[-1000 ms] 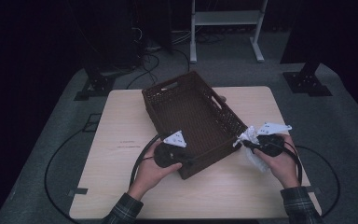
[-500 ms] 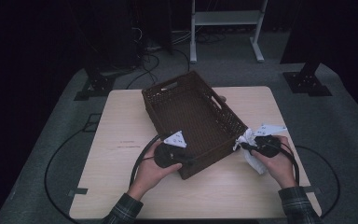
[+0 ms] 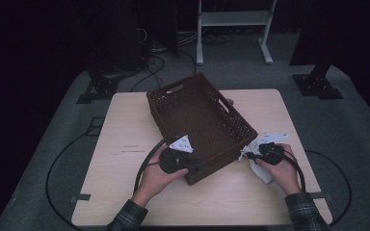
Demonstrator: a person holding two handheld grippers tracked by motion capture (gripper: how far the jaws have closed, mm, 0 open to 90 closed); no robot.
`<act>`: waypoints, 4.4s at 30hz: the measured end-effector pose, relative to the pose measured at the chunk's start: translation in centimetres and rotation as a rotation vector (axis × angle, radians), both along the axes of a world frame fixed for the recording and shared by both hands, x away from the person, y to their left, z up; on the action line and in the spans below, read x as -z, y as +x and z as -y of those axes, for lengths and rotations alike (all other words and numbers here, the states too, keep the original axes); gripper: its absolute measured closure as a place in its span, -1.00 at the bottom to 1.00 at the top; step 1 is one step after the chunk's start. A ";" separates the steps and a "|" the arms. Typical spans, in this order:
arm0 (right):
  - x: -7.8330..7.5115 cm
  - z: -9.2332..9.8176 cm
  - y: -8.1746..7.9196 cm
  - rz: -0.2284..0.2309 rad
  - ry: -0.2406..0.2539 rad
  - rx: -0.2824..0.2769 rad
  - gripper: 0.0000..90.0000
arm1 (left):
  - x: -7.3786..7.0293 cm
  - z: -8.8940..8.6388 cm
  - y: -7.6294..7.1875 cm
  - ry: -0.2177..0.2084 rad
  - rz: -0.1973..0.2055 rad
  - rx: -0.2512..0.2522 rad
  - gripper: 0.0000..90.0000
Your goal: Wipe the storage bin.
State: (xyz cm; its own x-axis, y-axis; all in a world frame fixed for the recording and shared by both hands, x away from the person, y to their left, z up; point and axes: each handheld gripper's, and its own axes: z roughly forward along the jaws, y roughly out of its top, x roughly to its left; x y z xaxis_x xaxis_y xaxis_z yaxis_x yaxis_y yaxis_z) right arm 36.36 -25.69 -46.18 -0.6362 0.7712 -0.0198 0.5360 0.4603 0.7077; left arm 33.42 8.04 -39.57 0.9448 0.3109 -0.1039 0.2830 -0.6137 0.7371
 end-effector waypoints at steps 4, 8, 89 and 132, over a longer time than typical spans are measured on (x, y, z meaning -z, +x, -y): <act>0.8 -0.1 0.2 -0.021 -0.003 -0.006 0.64 | 0.0 0.0 -0.1 0.002 0.002 -0.003 0.68; 1.5 -0.1 0.4 -0.043 -0.014 -0.007 0.64 | 0.0 0.1 -0.1 0.006 0.003 -0.006 0.68; 1.5 -2.8 -0.4 -0.043 -0.014 -0.098 0.64 | -0.1 0.1 -0.1 0.008 0.001 -0.013 0.67; -6.2 -3.7 -4.3 0.183 0.044 -0.173 0.64 | 0.0 0.1 -0.1 0.006 0.001 -0.009 0.67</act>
